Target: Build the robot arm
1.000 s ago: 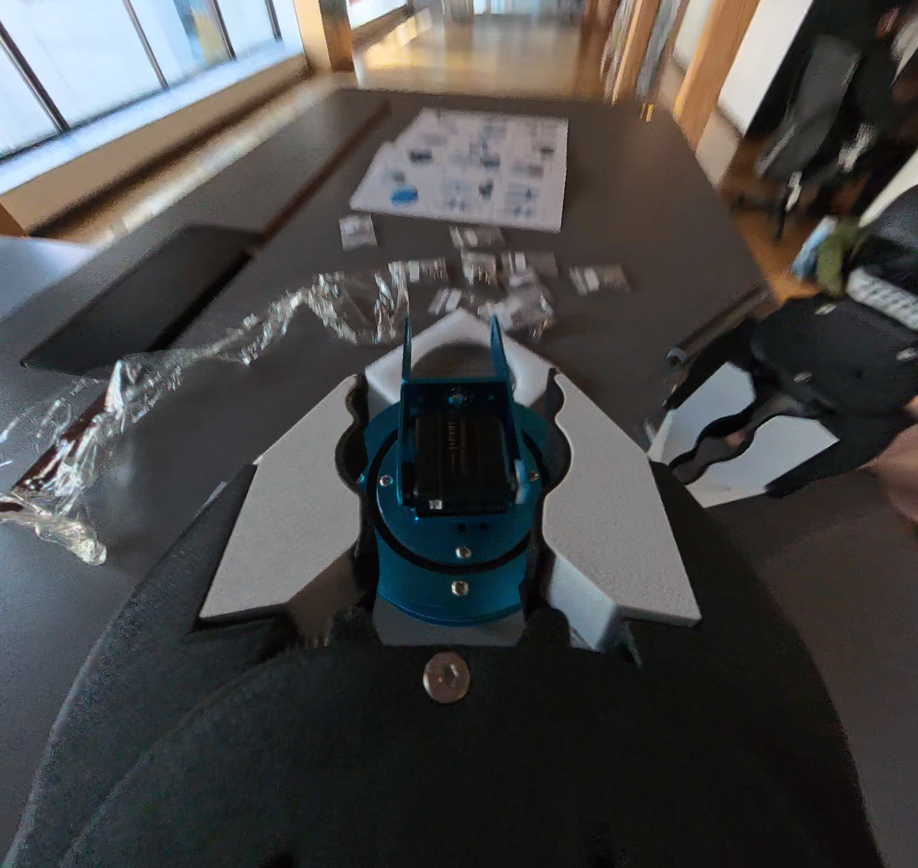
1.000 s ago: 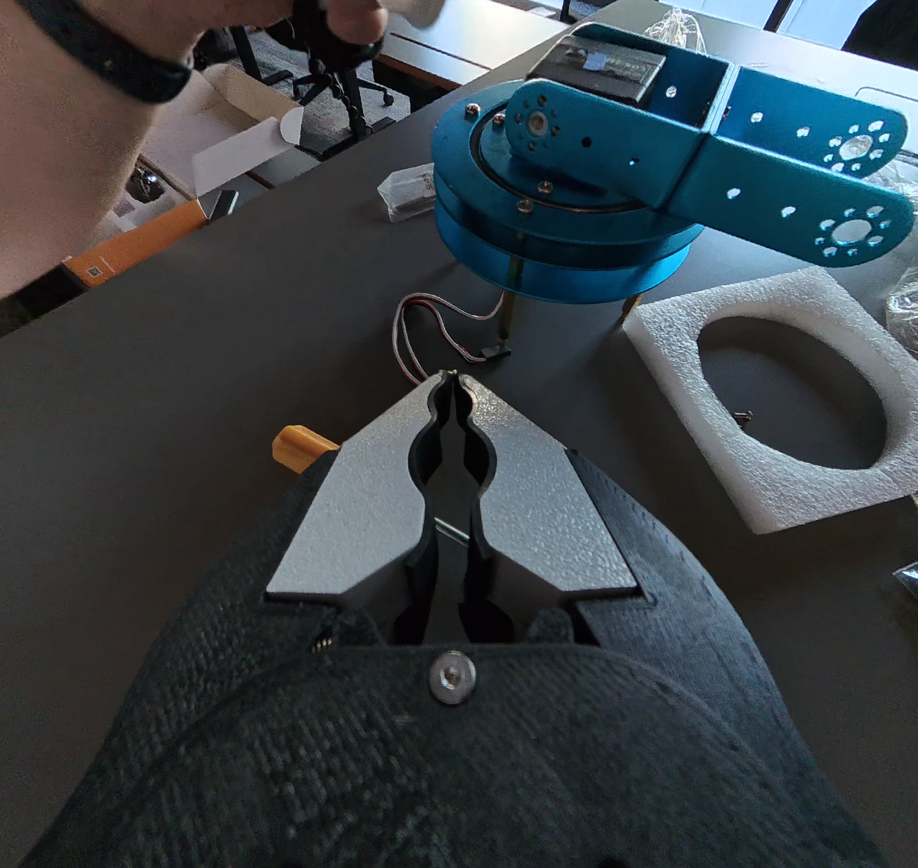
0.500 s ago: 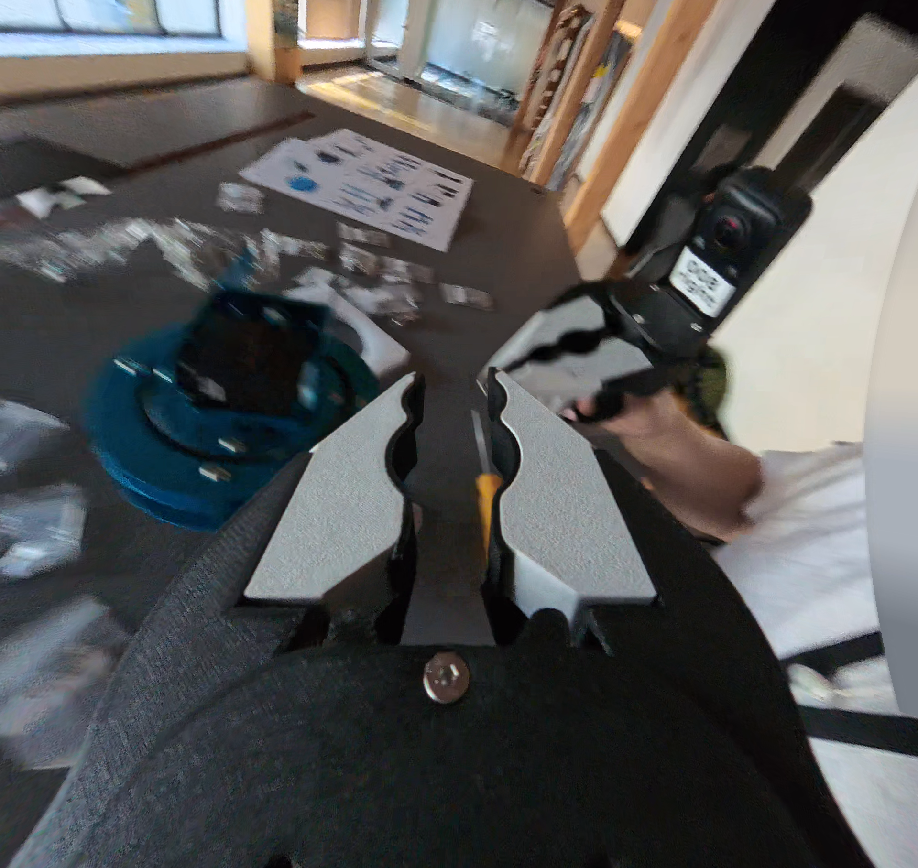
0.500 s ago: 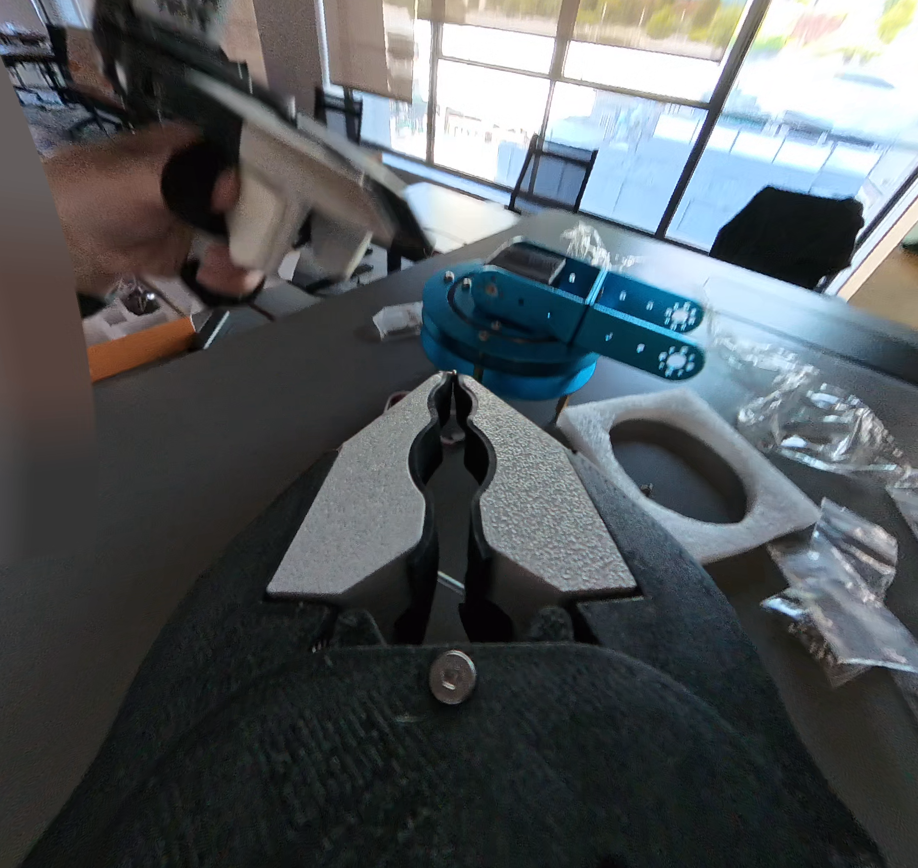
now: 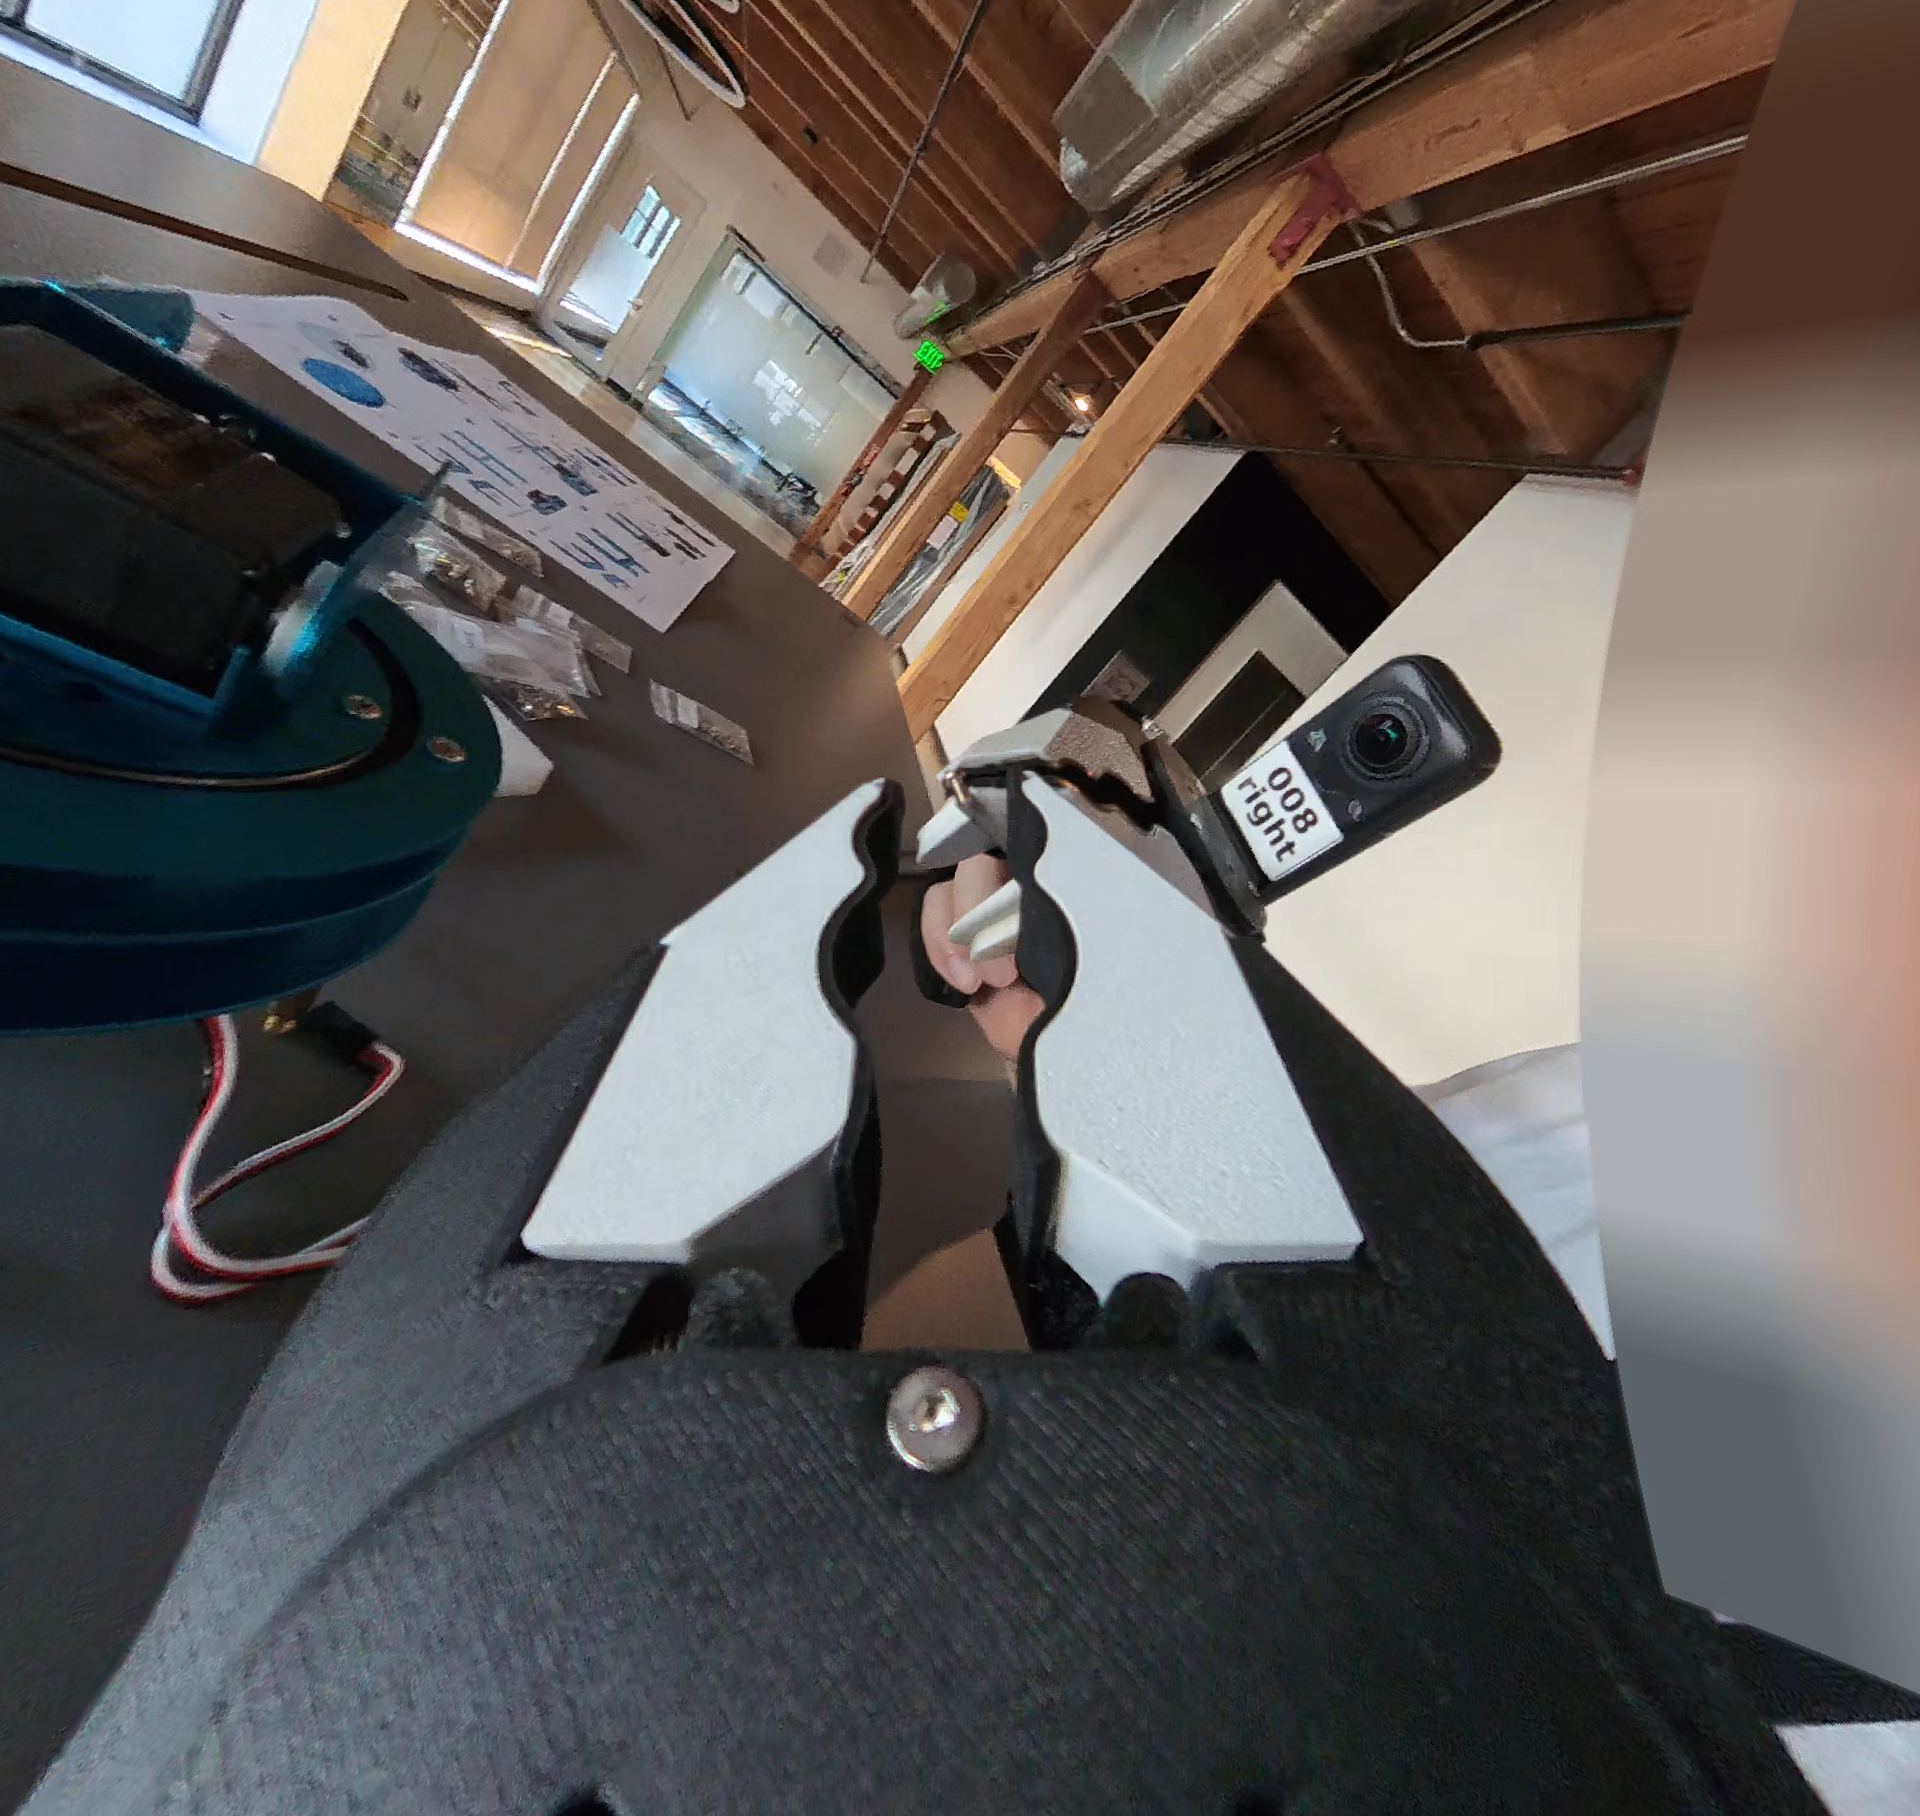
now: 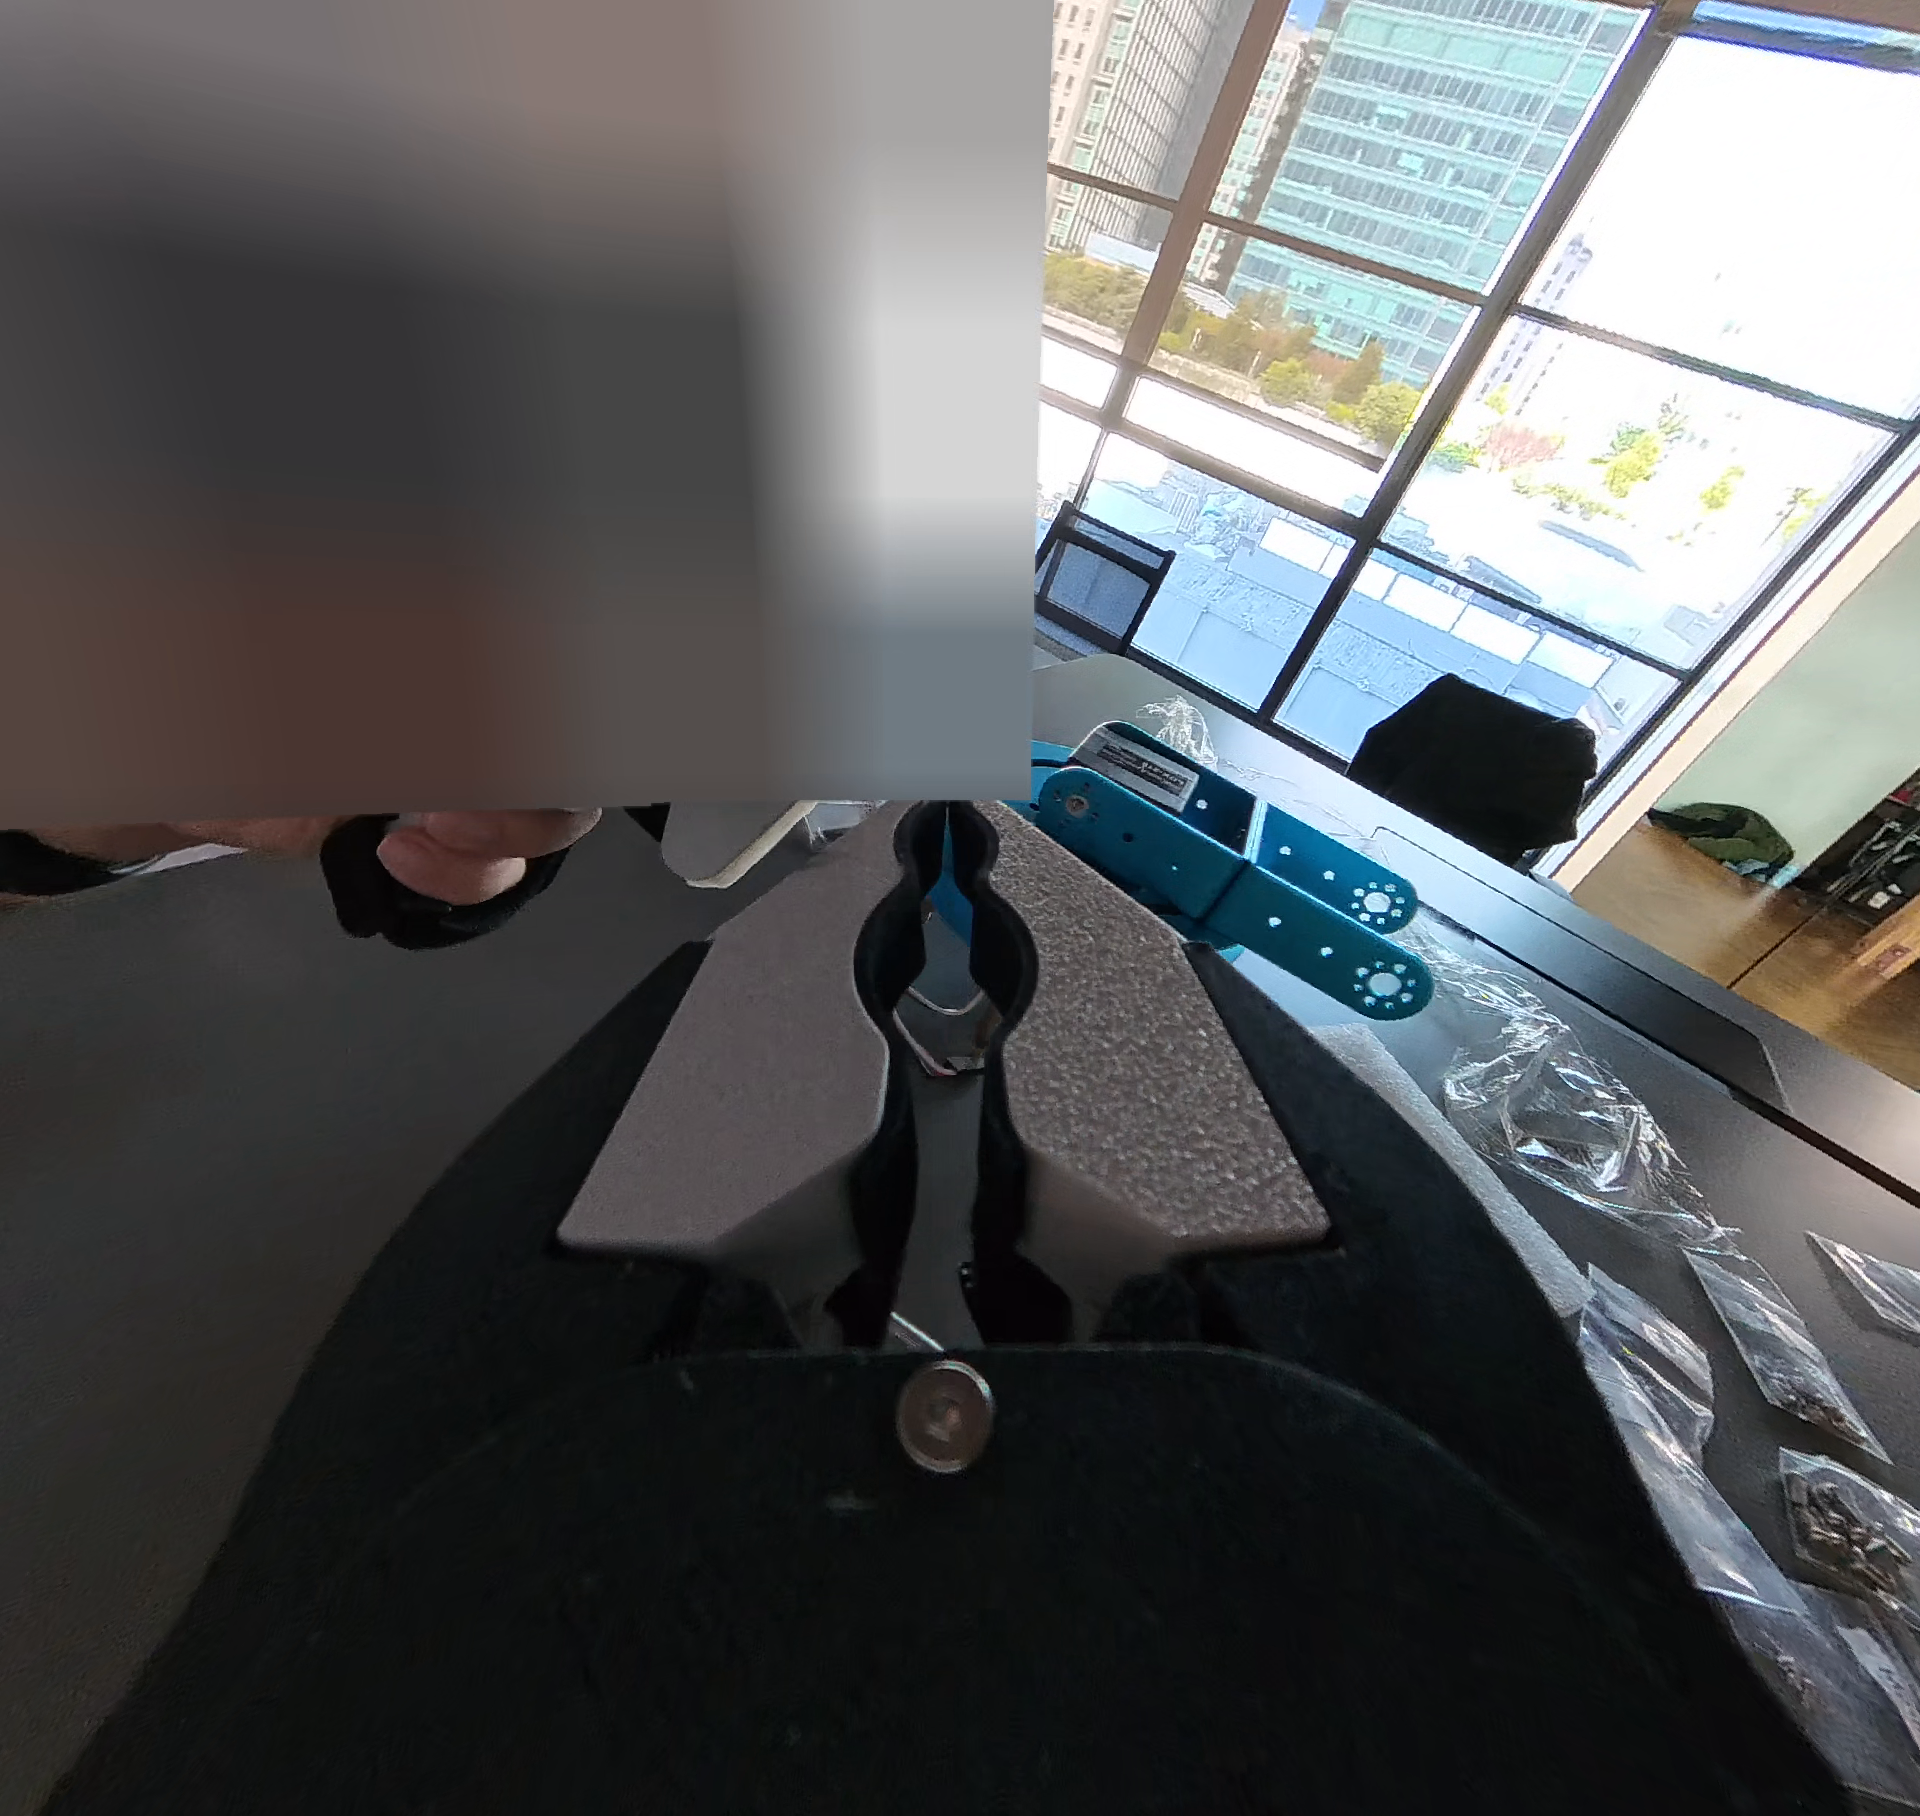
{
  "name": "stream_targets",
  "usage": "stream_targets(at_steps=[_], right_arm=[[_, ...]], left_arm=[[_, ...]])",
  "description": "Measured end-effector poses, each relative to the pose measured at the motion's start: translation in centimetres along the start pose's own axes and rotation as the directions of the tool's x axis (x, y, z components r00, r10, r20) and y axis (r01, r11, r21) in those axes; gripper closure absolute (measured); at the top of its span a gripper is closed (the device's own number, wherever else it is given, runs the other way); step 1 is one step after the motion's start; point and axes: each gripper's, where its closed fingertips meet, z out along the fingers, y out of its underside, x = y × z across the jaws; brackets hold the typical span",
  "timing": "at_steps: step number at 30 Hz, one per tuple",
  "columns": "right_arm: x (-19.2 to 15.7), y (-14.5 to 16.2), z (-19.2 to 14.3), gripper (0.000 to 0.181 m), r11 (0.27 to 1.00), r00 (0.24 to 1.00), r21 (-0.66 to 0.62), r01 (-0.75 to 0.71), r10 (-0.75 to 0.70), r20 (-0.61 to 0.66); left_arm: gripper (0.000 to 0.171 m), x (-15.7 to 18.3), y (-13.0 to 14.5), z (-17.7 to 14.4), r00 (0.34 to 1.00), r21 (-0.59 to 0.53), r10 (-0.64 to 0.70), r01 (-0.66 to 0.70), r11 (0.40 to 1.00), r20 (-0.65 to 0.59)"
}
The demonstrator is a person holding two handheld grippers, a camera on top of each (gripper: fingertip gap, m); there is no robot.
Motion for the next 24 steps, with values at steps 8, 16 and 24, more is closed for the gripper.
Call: stream_targets(at_steps=[8, 16, 24], right_arm=[[0.1, -0.4, -0.6, 0.181, 0.999, 0.998, 0.029, 0.032, -0.031, -0.046], [-0.9, -1.1, -1.5, 0.181, 0.99, 0.995, 0.118, -0.074, 0.065, 0.08], [-1.4, -0.5, -1.8, 0.181, 0.971, 0.96, 0.114, -0.21, 0.183, 0.21]], left_arm=[[0.165, 0.9, 0.4, 0.9, 0.999, -0.009, 0.009, -0.009, 1.0, -0.045], [0.169, 2.1, 1.0, 0.4, 0.985, -0.077, -0.025, 0.011, 0.997, -0.172], [0.17, 2.1, 1.7, 0.3, 0.977, -0.126, -0.047, 0.021, 0.992, -0.208]])
